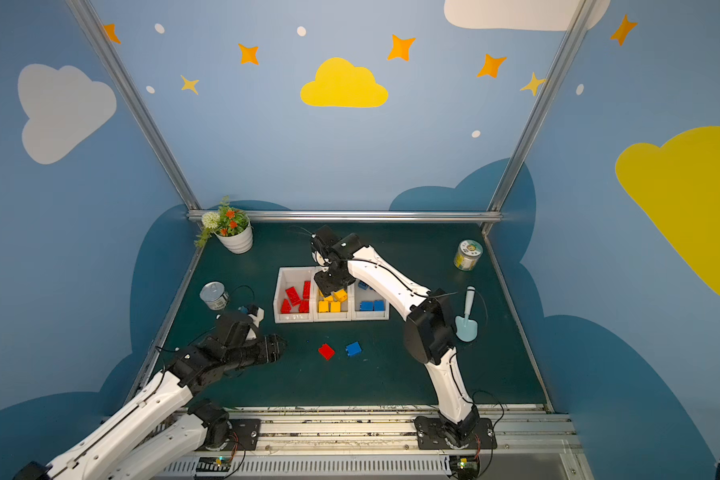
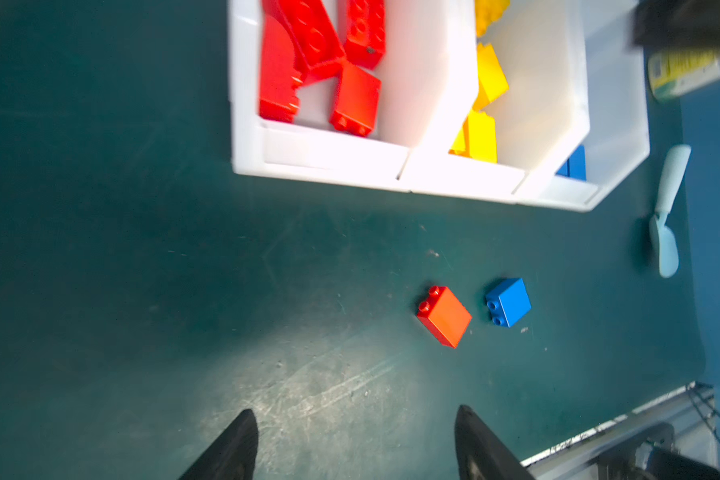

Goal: Sort the legos into containers by color
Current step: 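Carry the yellow brick with the right gripper into the middle compartment and release, then grasp the red brick with the left gripper while the right gripper withdraws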

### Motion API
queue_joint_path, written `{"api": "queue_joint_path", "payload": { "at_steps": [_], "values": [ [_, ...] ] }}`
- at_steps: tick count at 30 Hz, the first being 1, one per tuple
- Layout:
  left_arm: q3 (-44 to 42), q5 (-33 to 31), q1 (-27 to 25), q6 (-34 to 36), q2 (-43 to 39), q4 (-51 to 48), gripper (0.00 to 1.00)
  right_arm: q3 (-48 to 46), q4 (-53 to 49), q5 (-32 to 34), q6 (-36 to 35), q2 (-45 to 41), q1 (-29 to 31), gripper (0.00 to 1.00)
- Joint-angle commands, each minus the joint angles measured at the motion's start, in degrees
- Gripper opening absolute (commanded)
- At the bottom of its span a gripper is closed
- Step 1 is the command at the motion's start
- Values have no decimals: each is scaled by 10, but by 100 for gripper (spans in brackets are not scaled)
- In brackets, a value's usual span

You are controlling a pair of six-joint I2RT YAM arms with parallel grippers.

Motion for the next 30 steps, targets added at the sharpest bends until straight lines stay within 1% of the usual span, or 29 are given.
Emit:
{"api": "queue_joint_path", "payload": {
  "at_steps": [1, 5, 12, 15, 18, 24, 30],
  "values": [
    [11, -15, -26, 17, 27, 28, 75, -38, 11, -10, 19, -60, -12, 60],
    [34, -16, -63, 46, 87, 44, 76, -113, 33, -11, 36, -128, -28, 60],
    [95, -20, -125, 106, 218, 51, 77, -287, 71, -15, 78, -258, -71, 60],
    [122, -24, -144, 130, 274, 52, 78, -355, 85, -21, 95, -305, -88, 60],
    [149, -24, -152, 146, 333, 48, 77, -406, 90, -23, 109, -344, -103, 60],
    [223, -27, -162, 184, 444, 6, 76, -479, 107, -28, 132, -410, -130, 60],
    [264, -34, -178, 199, 513, -1, 72, -511, 112, -8, 119, -448, -137, 60]
  ]
}}
